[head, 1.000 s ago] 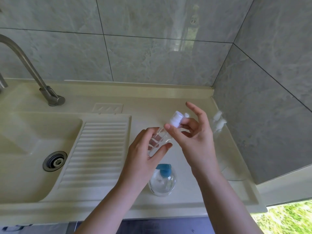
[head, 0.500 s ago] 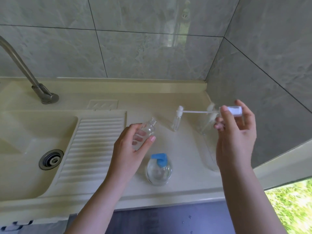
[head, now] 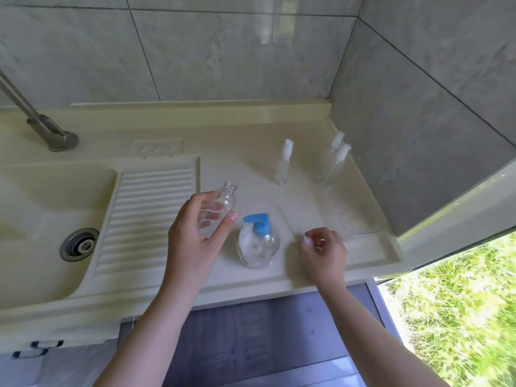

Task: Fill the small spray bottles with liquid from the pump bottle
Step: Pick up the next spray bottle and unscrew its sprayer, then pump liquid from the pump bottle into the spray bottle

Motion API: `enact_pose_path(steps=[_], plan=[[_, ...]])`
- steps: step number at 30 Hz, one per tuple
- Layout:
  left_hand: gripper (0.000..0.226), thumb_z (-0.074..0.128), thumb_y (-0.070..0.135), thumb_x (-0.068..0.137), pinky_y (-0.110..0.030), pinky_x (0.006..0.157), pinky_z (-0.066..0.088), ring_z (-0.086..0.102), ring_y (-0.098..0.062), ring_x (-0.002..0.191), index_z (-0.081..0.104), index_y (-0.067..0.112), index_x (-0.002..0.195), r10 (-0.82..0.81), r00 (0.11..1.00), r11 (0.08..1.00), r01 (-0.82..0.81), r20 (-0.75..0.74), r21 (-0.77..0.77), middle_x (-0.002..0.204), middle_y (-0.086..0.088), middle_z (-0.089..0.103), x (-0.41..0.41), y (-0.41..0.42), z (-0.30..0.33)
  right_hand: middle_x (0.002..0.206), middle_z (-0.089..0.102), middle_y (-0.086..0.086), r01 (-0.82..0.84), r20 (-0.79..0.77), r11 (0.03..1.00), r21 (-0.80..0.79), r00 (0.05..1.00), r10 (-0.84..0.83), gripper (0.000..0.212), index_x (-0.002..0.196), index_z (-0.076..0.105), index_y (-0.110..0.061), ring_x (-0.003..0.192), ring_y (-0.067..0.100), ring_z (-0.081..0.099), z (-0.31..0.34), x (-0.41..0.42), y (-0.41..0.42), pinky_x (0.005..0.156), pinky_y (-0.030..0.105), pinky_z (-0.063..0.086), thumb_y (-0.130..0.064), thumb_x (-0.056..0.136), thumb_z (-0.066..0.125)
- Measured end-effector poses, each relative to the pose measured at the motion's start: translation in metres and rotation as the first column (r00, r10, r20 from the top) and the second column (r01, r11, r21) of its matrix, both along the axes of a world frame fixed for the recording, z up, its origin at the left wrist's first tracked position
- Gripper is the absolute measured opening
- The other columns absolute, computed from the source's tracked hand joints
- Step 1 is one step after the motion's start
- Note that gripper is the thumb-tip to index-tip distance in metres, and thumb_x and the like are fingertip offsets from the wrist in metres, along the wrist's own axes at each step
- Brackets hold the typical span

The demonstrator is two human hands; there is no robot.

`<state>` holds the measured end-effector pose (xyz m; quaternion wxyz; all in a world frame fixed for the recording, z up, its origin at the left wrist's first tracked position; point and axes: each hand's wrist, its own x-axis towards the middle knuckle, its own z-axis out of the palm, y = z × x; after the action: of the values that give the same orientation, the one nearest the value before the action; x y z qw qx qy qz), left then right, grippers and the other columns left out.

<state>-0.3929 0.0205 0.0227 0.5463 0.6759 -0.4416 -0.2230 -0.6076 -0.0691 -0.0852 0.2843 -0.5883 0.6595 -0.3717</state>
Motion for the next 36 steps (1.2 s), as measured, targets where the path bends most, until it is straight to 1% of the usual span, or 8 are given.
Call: enact_pose_path(steps=[2, 7, 12, 15, 21, 25, 28, 36], plan=[[0.03, 0.075, 0.024, 0.085, -0.034, 0.088, 0.053, 0.065, -0.01, 0.092, 0.063, 0.023, 0.113, 0.009, 1.0, 1.0, -0.008, -0.016, 0.019, 0.1, 0.007, 0.068, 0.001, 0.006, -0.004, 0.09, 0.059, 0.002, -0.044, -0.068, 0.999, -0.032, 0.997, 0.042, 0.016, 0.088, 0.068, -0.014, 0.074, 0.004, 0.056, -0.006, 0.0, 0.001, 0.074, 0.018, 0.042, -0.006, 0.075, 0.074], [0.032, 0.075, 0.024, 0.085, -0.033, 0.088, 0.052, 0.065, -0.012, 0.093, 0.063, 0.023, 0.115, 0.009, 0.999, 0.998, -0.007, -0.034, 0.065, 0.103, 0.006, 0.068, 0.004, 0.019, -0.013, 0.092, 0.058, 0.007, -0.077, -0.146, 0.997, -0.015, 0.987, 0.074, 0.017, 0.089, 0.068, -0.009, 0.073, 0.014, 0.052, -0.006, 0.007, -0.003, 0.07, 0.014, 0.033, -0.006, 0.074, 0.075], [0.034, 0.074, 0.023, 0.086, -0.028, 0.087, 0.051, 0.066, -0.01, 0.093, 0.062, 0.022, 0.118, 0.005, 1.0, 0.997, -0.002, -0.03, 0.081, 0.105, 0.007, 0.069, 0.005, 0.027, -0.016, 0.098, 0.055, 0.005, -0.096, -0.175, 0.993, 0.067, 0.979, 0.106, 0.019, 0.094, 0.066, -0.011, 0.076, 0.014, 0.051, -0.005, 0.006, -0.004, 0.073, 0.014, 0.034, -0.011, 0.077, 0.076], [0.036, 0.075, 0.021, 0.085, -0.024, 0.087, 0.05, 0.065, -0.006, 0.091, 0.061, 0.021, 0.118, 0.017, 1.0, 0.997, -0.015, -0.02, 0.073, 0.103, 0.008, 0.069, 0.007, 0.03, -0.017, 0.099, 0.055, 0.005, -0.095, -0.169, 0.995, 0.003, 0.981, 0.094, 0.023, 0.096, 0.068, -0.01, 0.079, 0.018, 0.055, -0.001, 0.007, -0.004, 0.078, 0.024, 0.042, -0.019, 0.079, 0.079], [0.041, 0.08, 0.024, 0.08, -0.019, 0.088, 0.048, 0.065, -0.006, 0.098, 0.059, 0.018, 0.115, 0.001, 0.994, 0.996, -0.011, 0.111, 0.09, 0.104, 0.011, 0.067, 0.013, 0.034, -0.028, 0.094, 0.067, -0.004, -0.181, 0.06, 0.981, -0.068, 0.981, 0.185, 0.007, 0.096, 0.07, -0.018, 0.076, 0.001, 0.057, 0.06, 0.033, -0.016, 0.068, 0.007, 0.041, -0.017, 0.091, 0.065], [0.039, 0.082, 0.024, 0.078, -0.018, 0.088, 0.046, 0.063, -0.005, 0.1, 0.058, 0.022, 0.11, -0.032, 0.973, 0.992, 0.002, 0.229, 0.129, 0.108, 0.011, 0.066, 0.017, 0.034, -0.035, 0.084, 0.071, -0.008, -0.354, 0.248, 0.935, 0.013, 0.907, 0.34, 0.013, 0.093, 0.072, -0.019, 0.081, 0.005, 0.065, 0.104, 0.063, -0.021, 0.076, 0.017, 0.05, -0.018, 0.093, 0.059], [0.038, 0.082, 0.023, 0.076, -0.023, 0.089, 0.044, 0.06, -0.008, 0.101, 0.061, 0.021, 0.108, -0.053, 0.945, 0.988, 0.003, 0.322, 0.155, 0.11, 0.007, 0.061, 0.019, 0.03, -0.036, 0.077, 0.071, -0.006, -0.444, 0.23, 0.892, 0.08, 0.879, 0.417, 0.016, 0.092, 0.073, -0.015, 0.072, 0.004, 0.064, 0.114, 0.082, -0.026, 0.07, 0.026, 0.052, -0.023, 0.093, 0.059], [0.047, 0.087, 0.027, 0.07, -0.018, 0.09, 0.045, 0.058, -0.003, 0.096, 0.067, 0.022, 0.113, -0.101, 0.902, 0.988, 0.04, 0.419, 0.151, 0.106, 0.009, 0.057, 0.026, 0.021, -0.028, 0.073, 0.065, -0.005, -0.49, 0.133, 0.849, 0.196, 0.871, 0.472, 0.022, 0.089, 0.074, -0.017, 0.056, -0.003, 0.057, 0.108, 0.103, -0.032, 0.057, 0.015, 0.045, -0.03, 0.097, 0.058]])
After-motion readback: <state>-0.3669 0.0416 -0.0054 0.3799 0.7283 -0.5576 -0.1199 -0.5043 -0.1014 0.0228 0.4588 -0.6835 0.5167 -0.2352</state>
